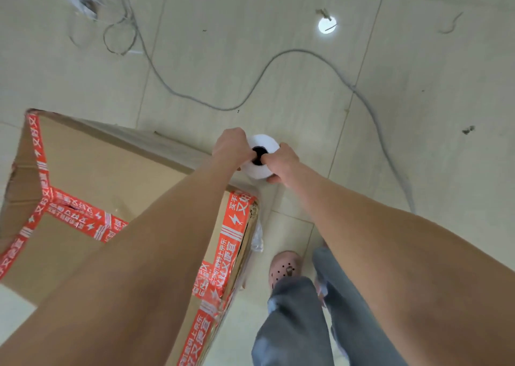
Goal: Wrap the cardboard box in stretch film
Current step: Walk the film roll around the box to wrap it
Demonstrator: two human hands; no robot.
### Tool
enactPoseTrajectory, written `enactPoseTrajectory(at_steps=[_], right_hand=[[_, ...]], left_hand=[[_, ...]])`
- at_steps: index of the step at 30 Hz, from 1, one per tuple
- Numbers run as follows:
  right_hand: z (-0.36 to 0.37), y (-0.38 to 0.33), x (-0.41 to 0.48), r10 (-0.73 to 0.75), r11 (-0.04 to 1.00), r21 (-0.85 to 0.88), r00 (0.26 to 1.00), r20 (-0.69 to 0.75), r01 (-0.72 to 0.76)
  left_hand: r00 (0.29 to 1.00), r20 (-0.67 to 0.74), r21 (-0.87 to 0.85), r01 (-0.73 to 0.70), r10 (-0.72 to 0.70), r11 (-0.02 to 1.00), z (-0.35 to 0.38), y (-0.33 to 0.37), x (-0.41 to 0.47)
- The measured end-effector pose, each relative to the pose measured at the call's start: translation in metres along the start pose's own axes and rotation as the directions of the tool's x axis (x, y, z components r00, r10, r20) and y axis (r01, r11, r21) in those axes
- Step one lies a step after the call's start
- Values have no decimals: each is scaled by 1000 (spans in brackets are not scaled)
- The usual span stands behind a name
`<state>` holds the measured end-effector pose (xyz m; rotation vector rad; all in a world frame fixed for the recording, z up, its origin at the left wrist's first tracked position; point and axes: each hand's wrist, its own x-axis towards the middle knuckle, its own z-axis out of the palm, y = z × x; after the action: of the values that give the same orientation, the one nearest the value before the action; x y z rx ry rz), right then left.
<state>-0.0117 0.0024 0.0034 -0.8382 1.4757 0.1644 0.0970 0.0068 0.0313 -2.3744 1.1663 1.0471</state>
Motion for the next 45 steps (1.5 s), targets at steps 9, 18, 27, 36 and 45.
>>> enactPoseTrajectory(at_steps=[9, 18, 27, 36, 45], right_hand=[[16, -35, 3, -238, 861, -474, 970, -48, 187], [31, -73, 11, -241, 854, -489, 968, -75, 174], [46, -98, 29, -33, 963, -270, 998, -46, 19], [66, -137, 40, -240, 769, -608, 971, 11, 197], [75, -151, 42, -371, 719, -622, 928, 36, 312]], left_hand=[[999, 15, 57, -49, 48, 997, -18, -21, 18], [995, 63, -242, 96, -83, 965, -36, -45, 36], [999, 44, -143, 39, -33, 989, -61, -47, 64], [996, -20, -156, 85, -89, 984, -69, -73, 84], [982, -19, -275, 177, -189, 945, -83, -83, 76]])
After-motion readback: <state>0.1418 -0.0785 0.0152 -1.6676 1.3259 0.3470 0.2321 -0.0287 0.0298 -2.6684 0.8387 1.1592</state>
